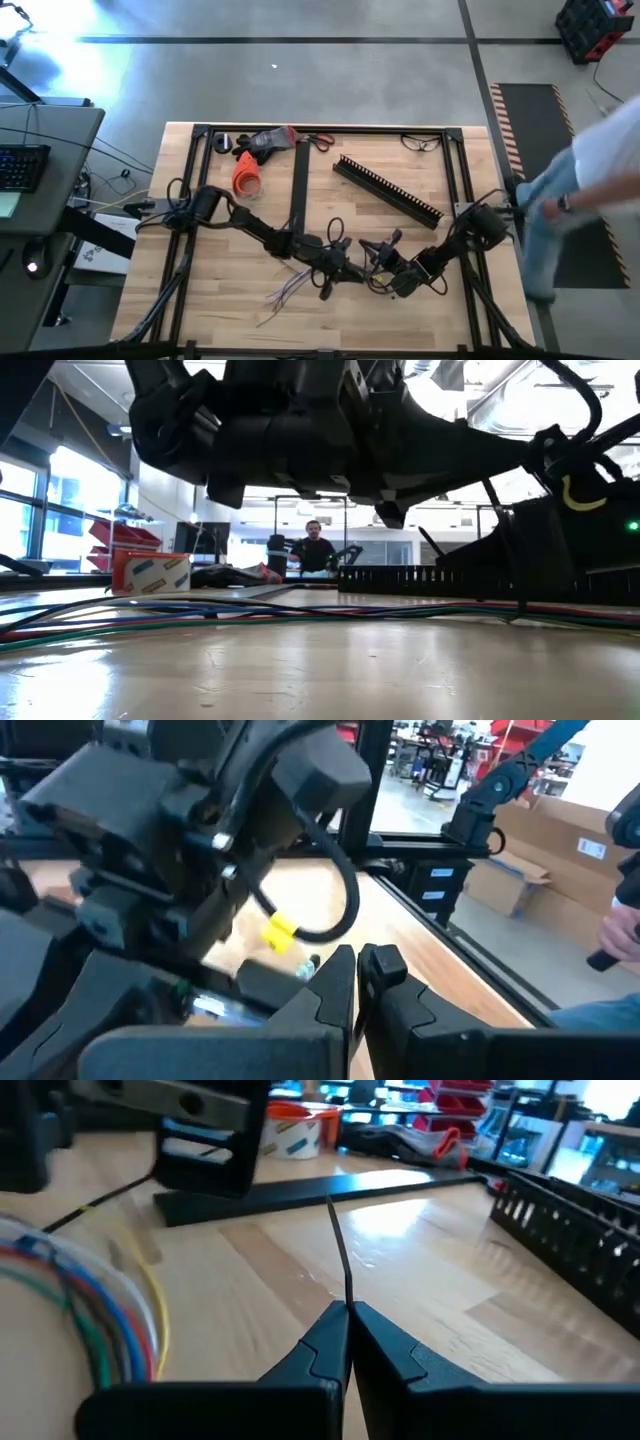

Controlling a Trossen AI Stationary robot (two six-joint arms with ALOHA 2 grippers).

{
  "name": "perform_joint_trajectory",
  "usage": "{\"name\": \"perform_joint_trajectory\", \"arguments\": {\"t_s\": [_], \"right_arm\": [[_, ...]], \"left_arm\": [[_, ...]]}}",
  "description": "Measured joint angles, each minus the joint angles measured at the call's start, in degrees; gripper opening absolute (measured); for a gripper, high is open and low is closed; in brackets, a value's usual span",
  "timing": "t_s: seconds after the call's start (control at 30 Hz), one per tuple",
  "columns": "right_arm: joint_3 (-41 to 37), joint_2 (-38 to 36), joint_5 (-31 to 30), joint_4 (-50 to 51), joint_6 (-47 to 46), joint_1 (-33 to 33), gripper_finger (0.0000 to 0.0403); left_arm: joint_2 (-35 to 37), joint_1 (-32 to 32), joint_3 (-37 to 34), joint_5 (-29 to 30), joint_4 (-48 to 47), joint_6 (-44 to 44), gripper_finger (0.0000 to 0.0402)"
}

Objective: Ziptie cables
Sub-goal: Wrap the black zip tie on the cables

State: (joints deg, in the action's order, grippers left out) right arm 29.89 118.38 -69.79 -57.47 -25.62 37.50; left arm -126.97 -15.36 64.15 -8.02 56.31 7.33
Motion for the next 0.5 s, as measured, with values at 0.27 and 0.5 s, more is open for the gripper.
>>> {"name": "perform_joint_trajectory", "arguments": {"t_s": [0.27,0.5], "right_arm": [[0.0,1.4,-6.6,-10.9,6.6,3.4,0.0],[0.0,1.2,-8.3,-11.5,2.5,6.6,0.0]], "left_arm": [[-1.2,-0.5,0.1,0.0,0.9,0.0,0.0],[-1.3,-0.5,0.1,0.1,1.9,-0.2,0.0]]}}
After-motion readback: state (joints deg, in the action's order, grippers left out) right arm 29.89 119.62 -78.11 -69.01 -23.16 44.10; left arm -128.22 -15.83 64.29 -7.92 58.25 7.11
